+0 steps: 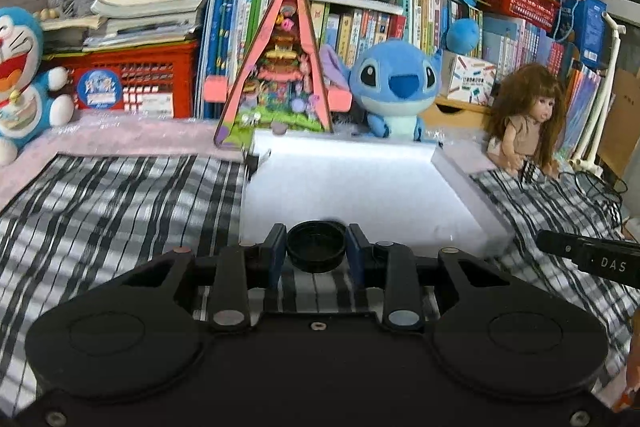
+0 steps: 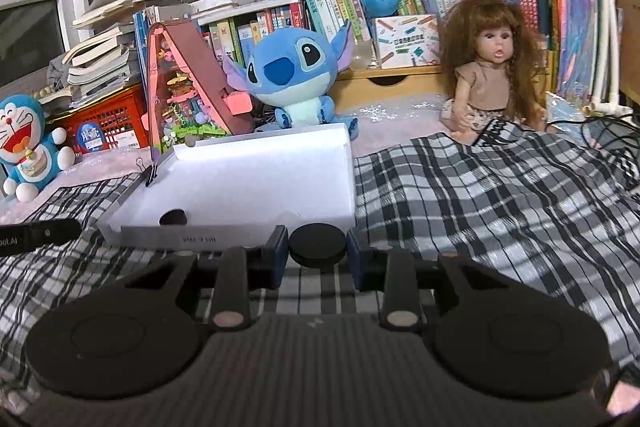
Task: Organize rigid objects
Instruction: 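Lower both held black pieces into the white tray and open both tools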
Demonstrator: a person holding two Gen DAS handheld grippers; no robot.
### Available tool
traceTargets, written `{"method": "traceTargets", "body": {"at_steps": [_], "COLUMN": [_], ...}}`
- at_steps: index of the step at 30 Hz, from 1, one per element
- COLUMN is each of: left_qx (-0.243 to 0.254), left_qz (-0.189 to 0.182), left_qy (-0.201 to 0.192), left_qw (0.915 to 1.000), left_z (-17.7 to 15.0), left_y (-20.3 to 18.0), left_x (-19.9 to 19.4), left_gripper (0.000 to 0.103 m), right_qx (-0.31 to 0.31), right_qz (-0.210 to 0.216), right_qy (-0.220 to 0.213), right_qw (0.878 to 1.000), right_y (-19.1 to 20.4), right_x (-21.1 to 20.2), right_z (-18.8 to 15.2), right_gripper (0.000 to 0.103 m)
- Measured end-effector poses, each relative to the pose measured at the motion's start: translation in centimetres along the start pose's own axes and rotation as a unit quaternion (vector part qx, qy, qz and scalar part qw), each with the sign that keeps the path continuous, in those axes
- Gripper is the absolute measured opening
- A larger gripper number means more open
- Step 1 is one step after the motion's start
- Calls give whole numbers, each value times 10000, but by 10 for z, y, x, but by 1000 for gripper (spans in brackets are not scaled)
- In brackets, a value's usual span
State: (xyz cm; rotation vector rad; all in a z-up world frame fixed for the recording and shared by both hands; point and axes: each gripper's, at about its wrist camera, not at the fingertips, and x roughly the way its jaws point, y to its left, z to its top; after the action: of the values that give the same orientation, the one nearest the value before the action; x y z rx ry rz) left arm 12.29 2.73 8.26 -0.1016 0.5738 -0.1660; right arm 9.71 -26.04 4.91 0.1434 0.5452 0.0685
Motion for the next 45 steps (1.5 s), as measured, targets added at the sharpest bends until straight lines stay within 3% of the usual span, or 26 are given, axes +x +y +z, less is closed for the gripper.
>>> {"method": "traceTargets", "body": {"at_steps": [9,15,30,45], "left_qx": [-503,-444,-349,-122], "left_qz": [-323,-328,89,231], "left_qy": [605,755,1004,1021], "left_qw": [9964,9956,9943,9944], "left_z": [48,52,35,26], "left_y": [-3,-14,-14,-19], "left_x": [66,111,168,177], "left_gripper": [30,30,30,30], "right_qx": [102,153,-90,-351], "right_qz": [261,422,279,166], "right_qy": [346,776,1384,1531], "right_qw": [9990,9960,9899,9874], "right_y": [-1,4,18,31], "right_x": [44,84,148,165], "right_z": [52,70,55,47], "right_gripper": [37,37,37,37]}}
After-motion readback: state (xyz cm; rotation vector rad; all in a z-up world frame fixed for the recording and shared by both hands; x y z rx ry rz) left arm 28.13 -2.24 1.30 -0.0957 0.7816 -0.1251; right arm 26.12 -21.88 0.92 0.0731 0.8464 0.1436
